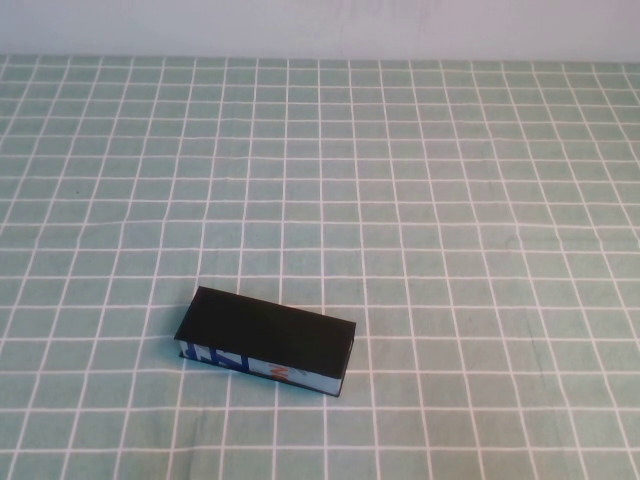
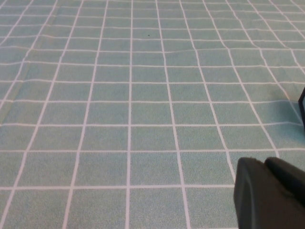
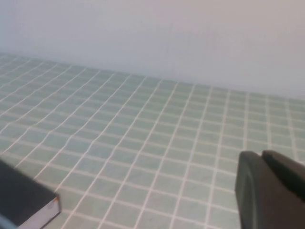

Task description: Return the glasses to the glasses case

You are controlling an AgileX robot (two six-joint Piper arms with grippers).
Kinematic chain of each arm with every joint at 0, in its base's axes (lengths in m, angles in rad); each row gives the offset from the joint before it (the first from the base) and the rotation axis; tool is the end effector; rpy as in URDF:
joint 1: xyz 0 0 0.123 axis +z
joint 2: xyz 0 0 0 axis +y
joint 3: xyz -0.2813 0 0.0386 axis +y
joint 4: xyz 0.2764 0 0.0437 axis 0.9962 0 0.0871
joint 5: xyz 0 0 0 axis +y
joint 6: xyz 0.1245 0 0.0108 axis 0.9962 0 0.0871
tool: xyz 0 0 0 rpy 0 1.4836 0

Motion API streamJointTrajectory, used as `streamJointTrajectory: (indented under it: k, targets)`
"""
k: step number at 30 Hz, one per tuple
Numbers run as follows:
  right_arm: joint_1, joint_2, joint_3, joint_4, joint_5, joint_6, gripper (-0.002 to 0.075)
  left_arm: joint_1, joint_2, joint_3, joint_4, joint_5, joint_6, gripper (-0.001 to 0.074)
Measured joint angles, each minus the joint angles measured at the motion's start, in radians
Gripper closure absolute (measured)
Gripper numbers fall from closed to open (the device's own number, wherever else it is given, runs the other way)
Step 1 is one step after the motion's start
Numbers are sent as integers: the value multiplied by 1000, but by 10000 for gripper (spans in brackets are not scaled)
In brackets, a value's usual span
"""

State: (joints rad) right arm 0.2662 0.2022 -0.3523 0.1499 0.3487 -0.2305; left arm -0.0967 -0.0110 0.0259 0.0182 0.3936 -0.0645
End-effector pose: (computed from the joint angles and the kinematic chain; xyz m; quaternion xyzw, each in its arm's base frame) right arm 0.1170 0.0385 0.2883 -0.1484 0.7292 0.0778 0.6635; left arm 0.1134 -0.0101 0.1585 0.0178 0.8109 -0.0394 0.5836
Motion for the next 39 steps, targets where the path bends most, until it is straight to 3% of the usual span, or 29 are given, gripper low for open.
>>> streamJointTrajectory:
  k: [18, 39]
  targets:
    - [-291, -210, 369, 0, 6, 45, 739, 0, 0, 0, 0, 0, 0, 736]
    - [-309, -210, 376, -15, 24, 128, 739, 0, 0, 0, 2, 0, 0, 736]
